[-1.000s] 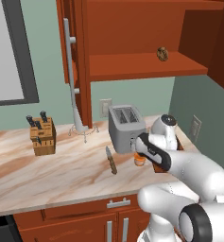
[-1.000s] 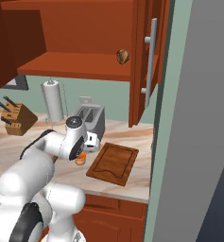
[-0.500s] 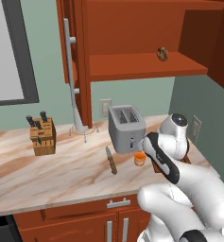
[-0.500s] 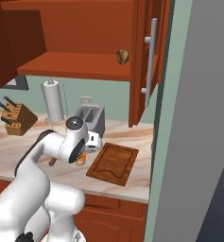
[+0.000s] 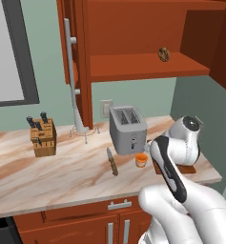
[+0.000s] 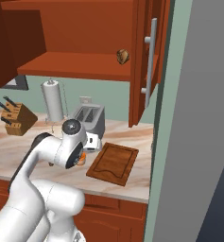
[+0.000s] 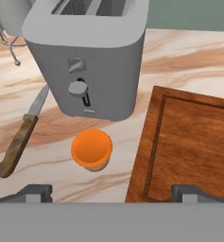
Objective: Pick the bread, place it on the cutting board, pick the jam, place it on the counter, and close the cabinet.
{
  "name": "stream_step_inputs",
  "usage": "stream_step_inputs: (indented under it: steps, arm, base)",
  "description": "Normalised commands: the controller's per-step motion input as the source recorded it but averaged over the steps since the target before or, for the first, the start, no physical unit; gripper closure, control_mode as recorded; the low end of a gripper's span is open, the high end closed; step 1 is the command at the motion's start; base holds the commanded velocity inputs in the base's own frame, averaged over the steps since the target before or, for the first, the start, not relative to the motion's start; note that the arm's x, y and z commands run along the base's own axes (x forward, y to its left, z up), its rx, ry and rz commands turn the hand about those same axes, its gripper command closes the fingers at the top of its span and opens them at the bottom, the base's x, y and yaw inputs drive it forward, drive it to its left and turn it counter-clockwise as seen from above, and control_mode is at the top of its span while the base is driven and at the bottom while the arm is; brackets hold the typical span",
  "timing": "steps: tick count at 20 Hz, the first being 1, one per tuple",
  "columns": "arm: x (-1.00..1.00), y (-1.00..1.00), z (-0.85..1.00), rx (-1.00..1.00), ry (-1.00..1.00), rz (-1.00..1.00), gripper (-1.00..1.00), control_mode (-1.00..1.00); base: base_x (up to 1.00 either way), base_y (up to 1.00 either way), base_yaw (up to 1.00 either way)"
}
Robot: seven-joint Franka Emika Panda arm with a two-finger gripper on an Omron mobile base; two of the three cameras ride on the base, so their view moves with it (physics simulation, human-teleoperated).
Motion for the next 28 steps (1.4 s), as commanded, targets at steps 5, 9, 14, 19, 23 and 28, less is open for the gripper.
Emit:
stream_step_inputs:
  steps: [5, 9, 14, 19, 23, 28]
  arm:
    - [-0.11, 0.0, 0.2, 0.0, -0.02, 0.0, -1.0, -1.0]
    - [-0.04, 0.0, 0.18, 0.0, -0.03, 0.0, -1.0, -1.0]
    - [-0.04, 0.0, 0.37, 0.0, -0.01, 0.0, -1.0, -1.0]
    - [-0.1, 0.0, 0.35, 0.0, 0.0, 0.0, -1.0, -1.0]
    - [-0.19, -0.05, 0.26, 0.0, 0.0, 0.0, -1.0, -1.0]
    - [-0.25, -0.07, 0.25, 0.0, 0.0, 0.0, -1.0, -1.0]
  base:
    - [0.0, 0.0, 0.0]
    - [0.0, 0.0, 0.0]
    - [0.0, 0.0, 0.0]
    - [0.0, 0.0, 0.0]
    - [0.0, 0.0, 0.0]
    - [0.0, 0.0, 0.0]
